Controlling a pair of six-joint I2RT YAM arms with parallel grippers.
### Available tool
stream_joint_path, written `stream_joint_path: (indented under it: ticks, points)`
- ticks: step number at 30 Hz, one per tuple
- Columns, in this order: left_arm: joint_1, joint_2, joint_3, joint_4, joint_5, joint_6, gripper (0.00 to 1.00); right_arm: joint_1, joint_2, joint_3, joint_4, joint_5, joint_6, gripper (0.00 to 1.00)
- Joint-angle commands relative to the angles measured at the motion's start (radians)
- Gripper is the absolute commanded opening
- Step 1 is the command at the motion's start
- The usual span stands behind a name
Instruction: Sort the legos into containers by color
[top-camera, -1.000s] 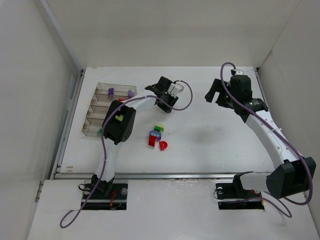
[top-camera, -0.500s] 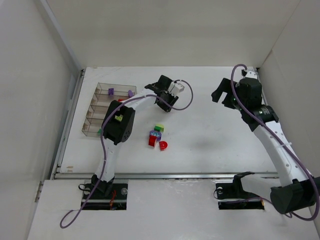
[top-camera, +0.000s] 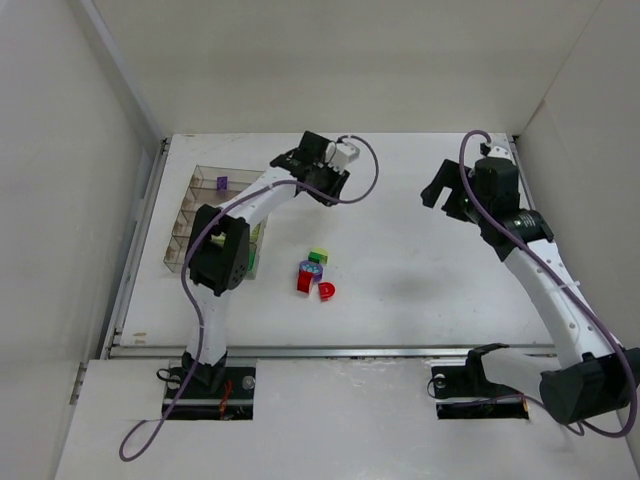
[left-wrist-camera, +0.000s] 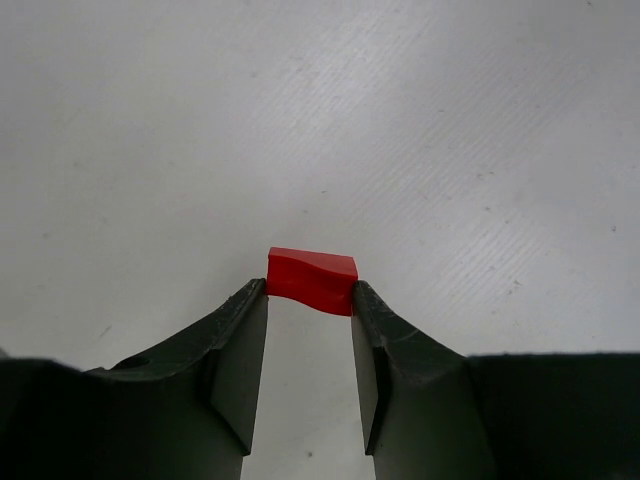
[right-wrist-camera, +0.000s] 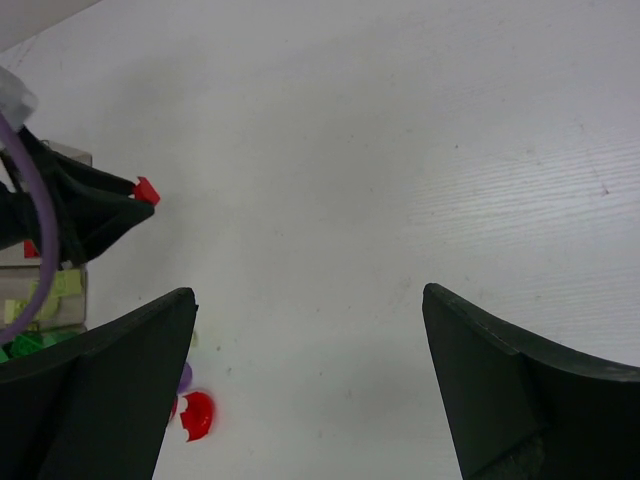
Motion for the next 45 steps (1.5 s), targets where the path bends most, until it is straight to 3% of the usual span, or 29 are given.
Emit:
stream_joint_path:
  ticks: [1, 16, 25, 28, 29, 34, 37, 45]
  points:
    - [0.080, -0.099, 0.038, 0.001, 0.045, -0.052, 0.00, 0.005, 0.001, 0.050, 0.018, -0.007, 0.022, 1.00]
    - [0.520, -0.368, -0.314, 0.130, -0.033, -0.063, 0.00, 0.005, 0.044, 0.010, 0.161, -0.016, 0.050, 1.00]
    - [0.612, -0.403, -0.468, 0.189, -0.096, 0.003, 0.00, 0.057, 0.253, 0.191, 0.132, -0.016, 0.041, 1.00]
    - [0.634, -0.360, -0.438, 0.178, -0.096, 0.003, 0.14, 0.093, 0.340, 0.296, 0.072, -0.027, 0.021, 1.00]
    - [0.634, -0.336, -0.422, 0.167, -0.096, 0.045, 0.30, 0.117, 0.360, 0.322, 0.055, -0.027, 0.010, 1.00]
    - [0.634, -0.292, -0.320, 0.103, -0.105, 0.116, 0.66, 0.177, 0.438, 0.435, -0.022, -0.002, -0.019, 1.00]
    - [0.634, -0.292, -0.307, 0.103, -0.084, 0.133, 0.72, 0.188, 0.448, 0.445, -0.031, -0.016, -0.019, 1.00]
    - [0.634, -0.381, -0.275, 0.089, -0.053, 0.063, 0.72, 0.188, 0.372, 0.366, 0.006, -0.023, -0.005, 1.00]
